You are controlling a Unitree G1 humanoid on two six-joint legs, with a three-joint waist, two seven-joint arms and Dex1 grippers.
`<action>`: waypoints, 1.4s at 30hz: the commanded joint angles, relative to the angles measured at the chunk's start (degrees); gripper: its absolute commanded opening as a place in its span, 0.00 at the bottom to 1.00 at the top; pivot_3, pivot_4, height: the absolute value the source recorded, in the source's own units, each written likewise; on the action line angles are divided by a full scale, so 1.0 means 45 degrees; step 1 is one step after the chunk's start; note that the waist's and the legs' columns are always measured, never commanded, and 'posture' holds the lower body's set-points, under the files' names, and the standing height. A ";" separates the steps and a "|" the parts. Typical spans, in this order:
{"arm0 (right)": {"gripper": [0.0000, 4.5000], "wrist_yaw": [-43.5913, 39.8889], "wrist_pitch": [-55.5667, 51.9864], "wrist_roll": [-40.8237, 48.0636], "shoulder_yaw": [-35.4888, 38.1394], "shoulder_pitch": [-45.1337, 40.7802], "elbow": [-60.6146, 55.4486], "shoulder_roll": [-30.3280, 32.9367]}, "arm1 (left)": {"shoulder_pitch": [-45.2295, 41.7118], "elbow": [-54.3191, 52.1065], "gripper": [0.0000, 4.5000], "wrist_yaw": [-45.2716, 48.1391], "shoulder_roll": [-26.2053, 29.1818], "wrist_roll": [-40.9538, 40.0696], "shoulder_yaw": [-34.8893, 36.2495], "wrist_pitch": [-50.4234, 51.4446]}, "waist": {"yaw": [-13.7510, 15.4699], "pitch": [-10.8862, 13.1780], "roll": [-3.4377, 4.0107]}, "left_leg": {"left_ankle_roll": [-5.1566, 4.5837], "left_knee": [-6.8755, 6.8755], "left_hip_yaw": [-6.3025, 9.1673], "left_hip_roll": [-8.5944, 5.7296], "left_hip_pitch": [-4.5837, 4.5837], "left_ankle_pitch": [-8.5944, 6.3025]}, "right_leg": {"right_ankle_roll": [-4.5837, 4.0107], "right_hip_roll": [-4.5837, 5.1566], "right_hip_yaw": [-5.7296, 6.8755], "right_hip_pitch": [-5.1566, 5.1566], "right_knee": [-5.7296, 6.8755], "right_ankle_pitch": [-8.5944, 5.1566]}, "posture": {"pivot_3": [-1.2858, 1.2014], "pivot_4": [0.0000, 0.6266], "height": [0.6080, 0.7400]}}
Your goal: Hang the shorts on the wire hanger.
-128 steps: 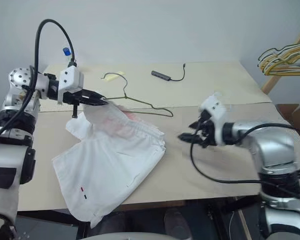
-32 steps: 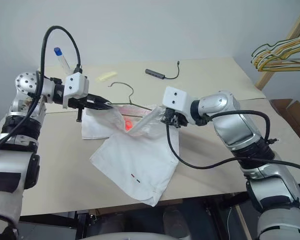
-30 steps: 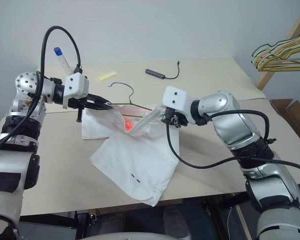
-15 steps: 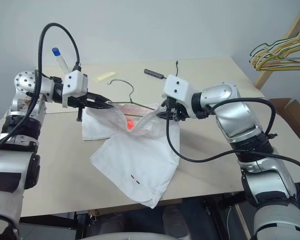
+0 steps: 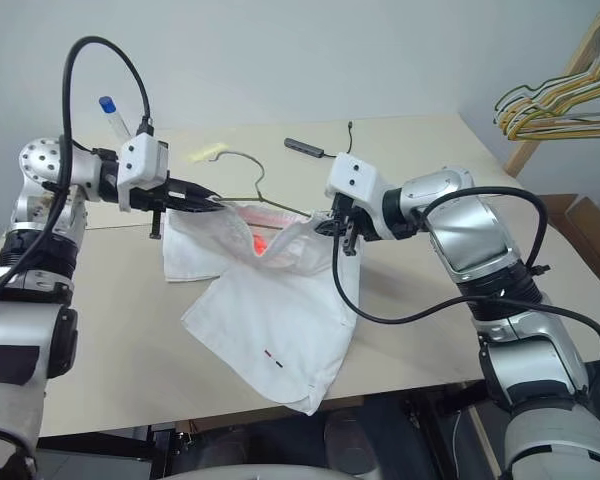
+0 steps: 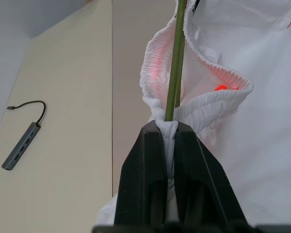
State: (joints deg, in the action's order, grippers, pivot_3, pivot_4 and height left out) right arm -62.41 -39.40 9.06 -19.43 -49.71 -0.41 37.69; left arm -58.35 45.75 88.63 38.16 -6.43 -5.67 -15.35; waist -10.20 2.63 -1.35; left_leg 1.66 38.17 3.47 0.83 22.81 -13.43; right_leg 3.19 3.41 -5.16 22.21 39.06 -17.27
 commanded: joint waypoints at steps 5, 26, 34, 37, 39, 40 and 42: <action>0.00 0.0485 -0.0323 0.0210 0.0795 0.0051 -0.0436 0.0050 | -0.0600 0.0228 0.43 -0.0624 -0.0374 -0.0884 0.0969 0.1176 | -0.0007 0.0000 0.0000 | 0.0000 0.0004 0.0007 -0.0001 0.0003 0.0000 | 0.0000 0.0001 0.0006 0.0000 0.0002 0.0000 | 0.47 0.00 1.00; 0.00 0.5622 -1.0068 0.1646 0.7391 0.2771 -0.4073 0.1373 | 0.3653 -0.6052 0.99 -0.3422 -0.1003 -0.4447 0.3693 0.4278 | -0.0105 -0.0014 0.0022 | 0.0001 0.0012 0.0135 -0.0006 0.0001 0.0000 | -0.0001 0.0019 -0.0001 -0.0005 0.0026 0.0001 | 0.43 0.00 1.00; 0.00 0.7560 -1.1800 0.0945 0.9676 0.3003 -0.2761 0.2801 | 0.4339 -0.7479 0.99 -0.4181 -0.1621 -0.4872 0.3401 0.5074 | -0.0498 -0.0048 0.0074 | 0.0001 0.0011 0.0117 -0.0017 -0.0001 0.0000 | -0.0001 0.0025 -0.0014 -0.0024 -0.0004 0.0001 | 0.41 0.00 1.00; 0.00 0.8762 -1.1800 0.0186 1.0112 0.2769 -0.1876 0.3093 | 0.4177 -0.7421 0.99 -0.4246 -0.1754 -0.4854 0.3270 0.5168 | -0.0762 -0.0071 0.0111 | 0.0000 0.0011 0.0075 -0.0015 -0.0019 0.0000 | 0.0000 0.0019 -0.0016 -0.0049 -0.0009 0.0000 | 0.41 0.00 1.00; 0.00 0.9819 -1.1799 -0.0544 1.0692 0.2214 -0.1299 0.2909 | 0.4094 -0.7549 0.99 -0.4097 -0.1844 -0.5105 0.3281 0.5254 | -0.0956 -0.0086 0.0138 | 0.0000 0.0006 0.0008 -0.0012 -0.0021 0.0000 | 0.0000 0.0016 -0.0024 -0.0048 -0.0013 0.0000 | 0.41 0.00 1.00; 0.00 1.0283 -1.1798 -0.0853 1.0879 0.1985 -0.1142 0.2781 | 0.4071 -0.7605 0.99 -0.4027 -0.1883 -0.5218 0.3301 0.5279 | -0.1071 -0.0101 0.0166 | 0.0000 0.0002 -0.0006 -0.0011 -0.0022 0.0000 | 0.0000 0.0015 -0.0035 -0.0048 -0.0014 0.0000 | 0.40 0.00 1.00; 0.00 1.1143 -1.1560 -0.1419 1.0924 0.1711 -0.0942 0.2609 | 0.4079 -0.7853 0.99 -0.4031 -0.1973 -0.5430 0.3322 0.5366 | -0.1244 -0.0125 0.0204 | 0.0000 -0.0008 -0.0032 -0.0009 -0.0027 0.0000 | 0.0000 0.0015 -0.0057 -0.0045 -0.0016 -0.0001 | 0.40 0.00 1.00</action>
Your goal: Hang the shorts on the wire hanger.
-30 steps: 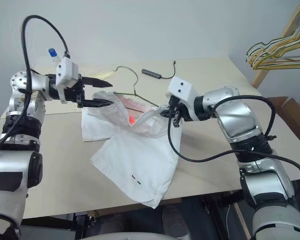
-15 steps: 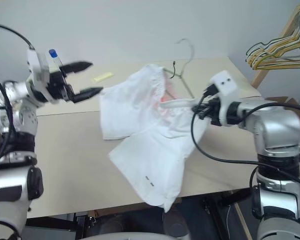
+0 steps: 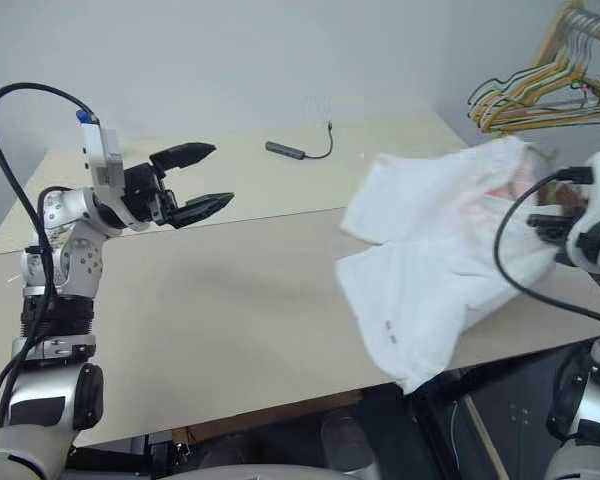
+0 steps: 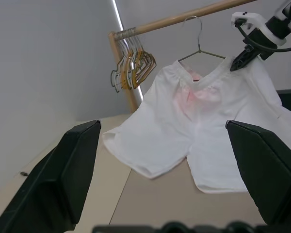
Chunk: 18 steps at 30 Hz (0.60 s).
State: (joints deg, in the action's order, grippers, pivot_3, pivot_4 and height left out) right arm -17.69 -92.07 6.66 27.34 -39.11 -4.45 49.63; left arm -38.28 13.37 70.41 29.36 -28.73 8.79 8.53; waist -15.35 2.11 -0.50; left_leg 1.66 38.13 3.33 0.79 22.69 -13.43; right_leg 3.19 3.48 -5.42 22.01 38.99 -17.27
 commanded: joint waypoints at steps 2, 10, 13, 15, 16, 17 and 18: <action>0.00 0.2090 0.0793 -0.1407 0.0723 -0.0873 0.0099 -0.0424 | -0.0318 -0.0849 0.99 -0.0059 -0.0060 -0.0545 0.0085 0.0056 | -0.0333 -0.0023 0.0028 | -0.0003 -0.0019 -0.0014 0.0003 -0.0016 0.0002 | 0.0000 -0.0004 -0.0015 -0.0004 -0.0002 0.0000 | 0.40 0.00 1.00; 0.00 0.6176 0.4070 -0.2659 0.2681 -0.3603 0.1978 -0.2644 | 0.0212 -0.1644 0.99 -0.0310 -0.0085 -0.0893 0.0163 0.0244 | -0.0752 -0.0083 0.0135 | -0.0006 -0.0068 -0.0049 0.0000 -0.0198 0.0001 | 0.0014 -0.0009 -0.0053 -0.0207 -0.0084 -0.0010 | 0.41 0.00 1.00; 0.00 0.7093 0.5069 -0.2736 0.2945 -0.4309 0.3088 -0.2753 | 0.0324 -0.1814 0.99 -0.0406 -0.0071 -0.0884 0.0162 0.0113 | -0.0778 -0.0085 0.0138 | -0.0008 -0.0074 -0.0046 0.0002 -0.0202 0.0001 | 0.0013 -0.0013 -0.0051 -0.0213 -0.0090 -0.0009 | 0.42 0.00 1.00; 0.00 0.7542 0.5551 -0.2648 0.3235 -0.4735 0.3891 -0.2648 | 0.0376 -0.1890 0.99 -0.0471 -0.0026 -0.0869 0.0168 0.0135 | -0.0759 -0.0085 0.0138 | -0.0008 -0.0078 -0.0042 0.0001 -0.0195 0.0001 | 0.0012 -0.0013 -0.0049 -0.0214 -0.0104 -0.0009 | 0.42 0.00 1.00; 0.00 0.7706 0.5739 -0.2512 0.3502 -0.4977 0.4352 -0.2545 | 0.0432 -0.1970 0.99 -0.0499 0.0004 -0.0870 0.0181 0.0139 | -0.0731 -0.0085 0.0138 | -0.0008 -0.0078 -0.0044 -0.0001 -0.0190 0.0001 | 0.0013 -0.0011 -0.0050 -0.0215 -0.0111 -0.0009 | 0.42 0.00 1.00; 0.00 0.7849 0.5899 -0.2392 0.3713 -0.5181 0.4811 -0.2421 | 0.0485 -0.2045 0.99 -0.0550 0.0038 -0.0861 0.0188 0.0155 | -0.0692 -0.0085 0.0138 | -0.0010 -0.0078 -0.0046 -0.0003 -0.0186 0.0000 | 0.0013 -0.0008 -0.0052 -0.0216 -0.0119 -0.0009 | 0.43 0.00 1.00; 0.00 0.7919 0.5987 -0.2317 0.3788 -0.5364 0.5368 -0.2234 | 0.0548 -0.2137 0.99 -0.0601 0.0066 -0.0870 0.0200 0.0173 | -0.0661 -0.0084 0.0138 | -0.0011 -0.0078 -0.0047 -0.0003 -0.0184 0.0000 | 0.0013 -0.0007 -0.0054 -0.0216 -0.0123 -0.0009 | 0.43 0.00 1.00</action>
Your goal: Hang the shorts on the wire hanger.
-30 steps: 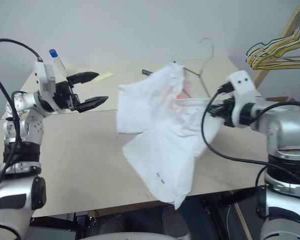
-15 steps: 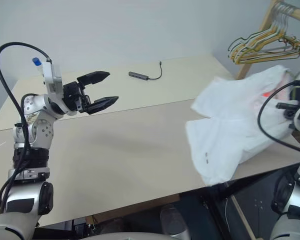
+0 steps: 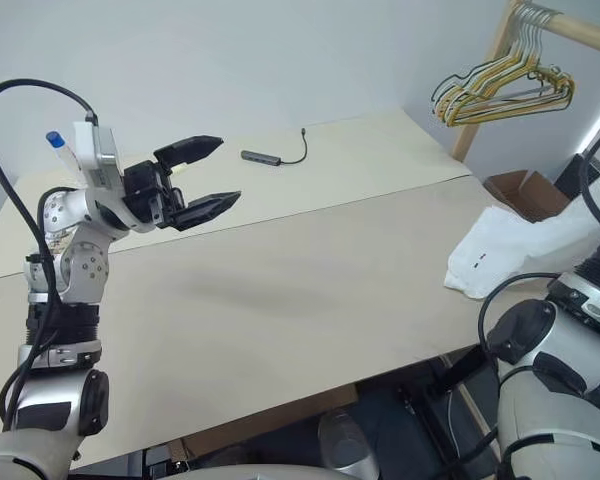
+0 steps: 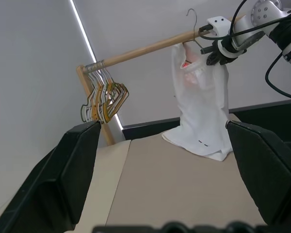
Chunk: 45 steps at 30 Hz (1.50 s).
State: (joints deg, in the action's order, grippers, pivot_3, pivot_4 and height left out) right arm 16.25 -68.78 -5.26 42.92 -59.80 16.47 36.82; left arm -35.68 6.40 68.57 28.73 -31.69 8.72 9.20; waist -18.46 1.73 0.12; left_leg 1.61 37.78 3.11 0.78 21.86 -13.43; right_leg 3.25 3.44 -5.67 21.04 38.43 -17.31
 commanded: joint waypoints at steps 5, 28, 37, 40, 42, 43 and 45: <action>0.00 0.1075 0.1340 0.1007 0.1320 -0.1763 0.3242 0.1340 | 0.0307 -0.1157 0.99 -0.0217 0.0294 -0.0603 0.0386 0.0207 | 0.0145 0.0004 0.0007 | -0.0006 -0.0009 -0.0002 0.0001 -0.0001 -0.0003 | -0.0001 -0.0005 0.0003 -0.0009 -0.0027 -0.0001 | 0.43 0.00 1.00; 0.89 0.2449 0.2134 0.1743 -0.0158 -0.1191 0.4097 0.1918 | 0.0794 -0.1581 1.00 0.0218 0.0455 -0.1367 0.0253 0.0267 | 0.0722 0.0015 0.0010 | -0.0047 -0.0019 -0.0029 0.0001 -0.0119 -0.0031 | 0.0016 -0.0009 -0.0009 -0.0166 -0.0138 -0.0015 | 0.44 0.00 1.00; 1.00 0.3628 0.3486 -0.0071 -0.2677 -0.0191 0.1716 0.1626 | 0.0741 -0.1411 1.00 0.0215 0.0417 -0.1120 0.0122 0.0096 | 0.0790 0.0016 0.0012 | -0.0048 -0.0021 -0.0027 0.0001 -0.0116 -0.0032 | 0.0017 -0.0008 -0.0009 -0.0164 -0.0144 -0.0015 | 0.43 0.00 1.00; 1.00 0.3308 0.5343 -0.1155 -0.4606 0.0801 0.0278 0.1630 | 0.0758 -0.1400 1.00 0.0203 0.0421 -0.1065 0.0113 0.0070 | 0.0742 0.0016 0.0014 | -0.0048 -0.0023 -0.0029 0.0003 -0.0119 -0.0032 | 0.0018 -0.0009 -0.0015 -0.0159 -0.0140 -0.0016 | 0.44 0.00 1.00; 1.00 0.3155 0.6892 -0.1591 -0.5327 0.1264 -0.0434 0.1628 | 0.0795 -0.1361 1.00 0.0093 0.0489 -0.0900 0.0121 0.0109 | 0.0726 0.0016 0.0014 | -0.0048 -0.0026 -0.0033 0.0005 -0.0131 -0.0032 | 0.0020 -0.0012 -0.0022 -0.0162 -0.0137 -0.0017 | 0.44 0.00 1.00; 1.00 0.3065 0.7508 -0.1772 -0.5611 0.1426 -0.0653 0.1649 | 0.0816 -0.1340 1.00 0.0029 0.0537 -0.0808 0.0120 0.0139 | 0.0729 0.0017 0.0014 | -0.0048 -0.0027 -0.0032 0.0004 -0.0132 -0.0032 | 0.0021 -0.0012 -0.0023 -0.0162 -0.0136 -0.0017 | 0.44 0.00 1.00; 1.00 0.2201 0.8018 -0.1833 -0.6353 0.1483 -0.0922 0.1596 | 0.0958 -0.1316 1.00 -0.0185 0.0768 -0.0477 0.0110 0.0222 | 0.0725 0.0016 0.0013 | -0.0048 -0.0026 -0.0031 0.0004 -0.0135 -0.0032 | 0.0022 -0.0012 -0.0023 -0.0163 -0.0132 -0.0018 | 0.44 0.00 1.00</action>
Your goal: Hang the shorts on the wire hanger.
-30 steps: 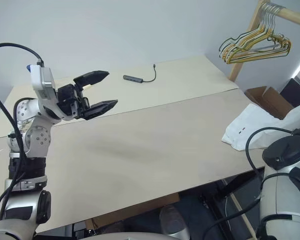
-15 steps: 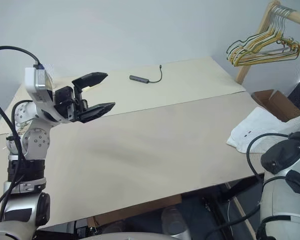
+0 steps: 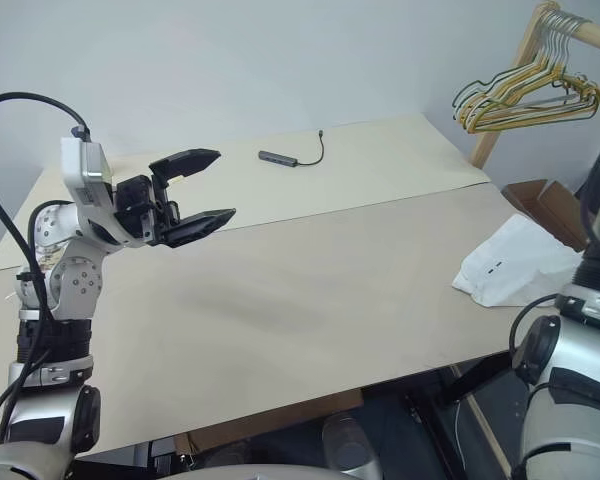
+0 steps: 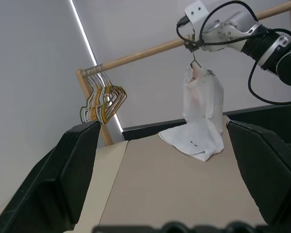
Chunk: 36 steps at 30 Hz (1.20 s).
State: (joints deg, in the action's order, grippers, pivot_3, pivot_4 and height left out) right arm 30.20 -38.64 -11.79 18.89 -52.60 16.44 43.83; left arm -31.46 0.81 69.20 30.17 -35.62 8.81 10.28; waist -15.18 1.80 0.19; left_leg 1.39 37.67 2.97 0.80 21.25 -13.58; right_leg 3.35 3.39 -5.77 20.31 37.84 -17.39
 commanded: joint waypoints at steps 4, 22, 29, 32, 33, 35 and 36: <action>1.00 -0.3897 0.2221 0.0698 -0.2089 0.0032 -0.1487 -0.0592 | 0.0553 -0.0353 1.00 -0.1168 0.0983 0.0822 0.0280 0.0530 | 0.0006 0.0002 -0.0007 | -0.0001 -0.0003 0.0007 0.0005 -0.0006 0.0000 | -0.0002 -0.0007 0.0002 -0.0004 -0.0002 0.0001 | 0.45 0.00 1.00; 1.00 -1.4831 0.4655 0.1616 -0.7451 0.4084 -0.4824 -0.0821 | 0.6182 -0.4201 1.00 -0.3695 0.1560 0.0295 0.2094 0.1695 | 0.2689 0.0107 -0.0168 | -0.0007 -0.0004 0.0034 0.0012 -0.0002 -0.0010 | -0.0014 0.0013 0.0050 0.0020 0.0004 0.0007 | 0.55 0.00 1.00; 1.00 -1.6716 0.4952 0.1547 -0.7848 0.5141 -0.4864 -0.0467 | 0.7433 -0.5123 1.00 -0.4361 0.1522 0.0431 0.2140 0.1986 | 0.3650 0.0156 -0.0254 | -0.0006 -0.0002 0.0027 0.0019 -0.0012 -0.0009 | -0.0043 0.0001 0.0066 0.0019 0.0010 0.0014 | 0.59 0.00 1.00; 1.00 -1.6864 0.4987 0.1264 -0.8012 0.5209 -0.4745 -0.0556 | 0.7580 -0.5243 1.00 -0.4508 0.1576 0.0537 0.2047 0.1988 | 0.3863 0.0166 -0.0268 | -0.0006 -0.0002 0.0022 0.0017 -0.0012 -0.0009 | -0.0046 0.0000 0.0068 0.0019 0.0008 0.0012 | 0.59 0.00 1.00; 1.00 -1.6832 0.4990 0.1175 -0.8043 0.5201 -0.4688 -0.0634 | 0.7569 -0.5222 1.00 -0.4550 0.1590 0.0590 0.2009 0.1978 | 0.3910 0.0167 -0.0271 | -0.0006 -0.0002 0.0018 0.0017 -0.0012 -0.0008 | -0.0046 0.0000 0.0067 0.0021 0.0008 0.0012 | 0.59 0.00 1.00; 1.00 -1.6724 0.4912 0.1020 -0.8042 0.5224 -0.4628 -0.0791 | 0.7497 -0.5166 1.00 -0.4638 0.1601 0.0685 0.1931 0.1970 | 0.3967 0.0174 -0.0283 | -0.0006 -0.0002 0.0017 0.0017 -0.0011 -0.0008 | -0.0047 -0.0002 0.0067 0.0023 0.0007 0.0012 | 0.59 0.00 1.00; 1.00 -1.6682 0.4887 0.0951 -0.8031 0.5239 -0.4612 -0.0857 | 0.7446 -0.5128 1.00 -0.4672 0.1610 0.0723 0.1902 0.1972 | 0.3979 0.0178 -0.0290 | -0.0006 -0.0002 0.0017 0.0017 -0.0012 -0.0008 | -0.0048 -0.0003 0.0068 0.0022 0.0006 0.0012 | 0.59 0.00 1.00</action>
State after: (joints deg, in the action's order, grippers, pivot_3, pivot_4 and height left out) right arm -45.44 -17.47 -6.84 -18.05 -28.23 -3.85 40.25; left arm 3.01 -20.79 48.75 36.55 -32.62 17.11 19.39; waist 2.72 2.60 -1.12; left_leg 1.37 37.66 3.05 0.87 21.21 -13.62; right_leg 3.13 3.37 -5.47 20.41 37.87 -17.34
